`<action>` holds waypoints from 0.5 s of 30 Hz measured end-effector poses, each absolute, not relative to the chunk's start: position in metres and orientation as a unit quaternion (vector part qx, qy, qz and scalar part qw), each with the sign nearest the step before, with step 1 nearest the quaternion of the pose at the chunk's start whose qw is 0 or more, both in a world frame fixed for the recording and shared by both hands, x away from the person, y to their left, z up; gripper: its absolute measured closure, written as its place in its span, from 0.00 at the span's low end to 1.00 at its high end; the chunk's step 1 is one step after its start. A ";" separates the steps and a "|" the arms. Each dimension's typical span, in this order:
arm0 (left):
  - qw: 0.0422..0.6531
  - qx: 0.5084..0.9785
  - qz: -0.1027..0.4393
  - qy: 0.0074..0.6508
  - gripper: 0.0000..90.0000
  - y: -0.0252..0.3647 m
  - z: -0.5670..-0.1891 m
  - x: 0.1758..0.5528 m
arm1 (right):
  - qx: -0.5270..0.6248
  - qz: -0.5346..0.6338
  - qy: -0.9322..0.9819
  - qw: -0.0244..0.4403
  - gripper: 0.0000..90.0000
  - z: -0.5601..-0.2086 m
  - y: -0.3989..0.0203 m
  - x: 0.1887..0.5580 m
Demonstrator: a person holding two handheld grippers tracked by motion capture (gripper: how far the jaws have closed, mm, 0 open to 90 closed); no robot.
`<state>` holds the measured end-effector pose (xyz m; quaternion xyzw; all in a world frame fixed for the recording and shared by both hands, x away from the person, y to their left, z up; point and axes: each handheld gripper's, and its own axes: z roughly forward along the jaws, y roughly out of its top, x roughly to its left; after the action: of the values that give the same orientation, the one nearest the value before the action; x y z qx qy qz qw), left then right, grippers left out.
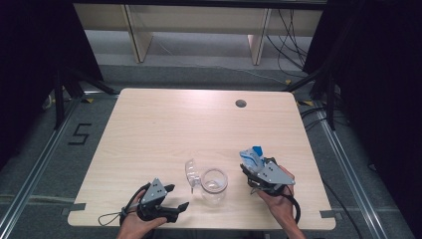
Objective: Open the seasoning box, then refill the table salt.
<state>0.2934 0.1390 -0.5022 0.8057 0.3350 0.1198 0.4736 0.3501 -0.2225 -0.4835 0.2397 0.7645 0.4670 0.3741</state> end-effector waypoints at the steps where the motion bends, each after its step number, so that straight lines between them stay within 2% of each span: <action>1: 0.475 0.806 0.119 0.334 0.24 0.139 -0.502 0.294 | 0.238 0.469 0.765 0.372 0.47 -0.483 -0.223 0.350; 15: 0.478 0.802 0.115 0.340 0.24 0.138 -0.503 0.293 | 0.209 0.459 0.775 0.381 0.47 -0.478 -0.227 0.342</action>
<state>0.2931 0.1380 -0.5027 0.8021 0.3396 0.1149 0.4776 0.3416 -0.2274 -0.4776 0.2090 0.7748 0.4590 0.3813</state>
